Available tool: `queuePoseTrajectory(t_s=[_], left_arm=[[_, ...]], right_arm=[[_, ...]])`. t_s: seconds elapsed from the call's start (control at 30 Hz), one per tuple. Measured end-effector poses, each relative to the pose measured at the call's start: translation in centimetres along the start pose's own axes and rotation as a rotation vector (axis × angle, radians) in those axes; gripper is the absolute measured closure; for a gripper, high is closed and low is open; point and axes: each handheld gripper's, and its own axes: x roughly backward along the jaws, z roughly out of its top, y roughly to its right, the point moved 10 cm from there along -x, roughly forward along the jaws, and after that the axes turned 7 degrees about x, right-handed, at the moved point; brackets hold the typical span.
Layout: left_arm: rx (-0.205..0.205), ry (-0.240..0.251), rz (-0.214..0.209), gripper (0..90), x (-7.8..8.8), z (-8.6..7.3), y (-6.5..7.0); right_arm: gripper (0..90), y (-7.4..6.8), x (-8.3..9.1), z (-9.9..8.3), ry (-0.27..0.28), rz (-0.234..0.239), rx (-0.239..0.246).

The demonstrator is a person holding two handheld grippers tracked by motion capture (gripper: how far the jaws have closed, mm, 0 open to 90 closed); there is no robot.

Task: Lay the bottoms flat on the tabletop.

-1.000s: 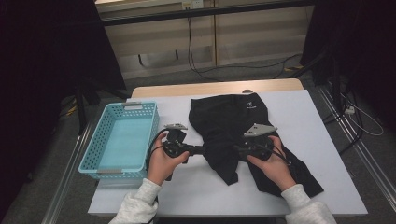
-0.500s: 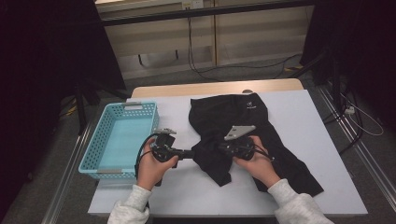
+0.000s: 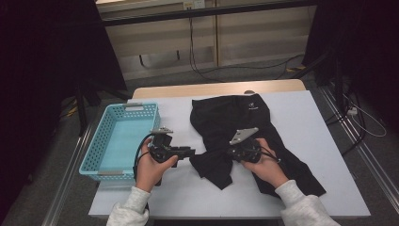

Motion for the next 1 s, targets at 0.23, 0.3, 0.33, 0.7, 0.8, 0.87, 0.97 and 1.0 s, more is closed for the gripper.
queuePoseTrajectory(t_s=[0.23, 0.3, 0.33, 0.7, 0.8, 0.87, 0.97, 1.0], left_arm=[[-0.035, 0.03, 0.046, 41.1, -1.5, 0.8, -0.5], [-0.038, 0.034, 0.054, 37.6, -2.0, 1.0, -0.8], [-0.043, 0.031, 0.061, 36.4, -2.2, 1.1, -0.9], [-0.044, 0.005, 0.055, 31.4, -4.5, 1.0, -1.2], [-0.046, 0.004, 0.053, 30.4, -4.9, 1.0, -1.1], [-0.05, -0.001, 0.052, 29.9, -5.1, 0.9, -1.0], [-0.053, -0.012, 0.049, 29.8, -5.4, 0.8, -1.0], [-0.053, -0.015, 0.047, 29.7, -5.5, 0.8, -1.0]], right_arm=[[88.4, 2.5, 2.1, -2.2, 0.013, -0.069, -0.088], [88.4, 2.8, 2.5, -2.7, 0.011, -0.081, -0.102], [88.4, 3.0, 2.7, -2.9, 0.007, -0.09, -0.104], [76.7, 1.7, 2.8, -3.7, 0.006, -0.065, -0.099], [58.3, 2.5, 3.6, -3.2, 0.067, -0.091, -0.138], [54.1, 3.4, 4.5, -3.1, 0.097, -0.118, -0.173], [47.8, 5.6, 6.1, -4.1, 0.114, -0.19, -0.232], [47.5, 6.0, 6.4, -4.4, 0.114, -0.203, -0.25]])
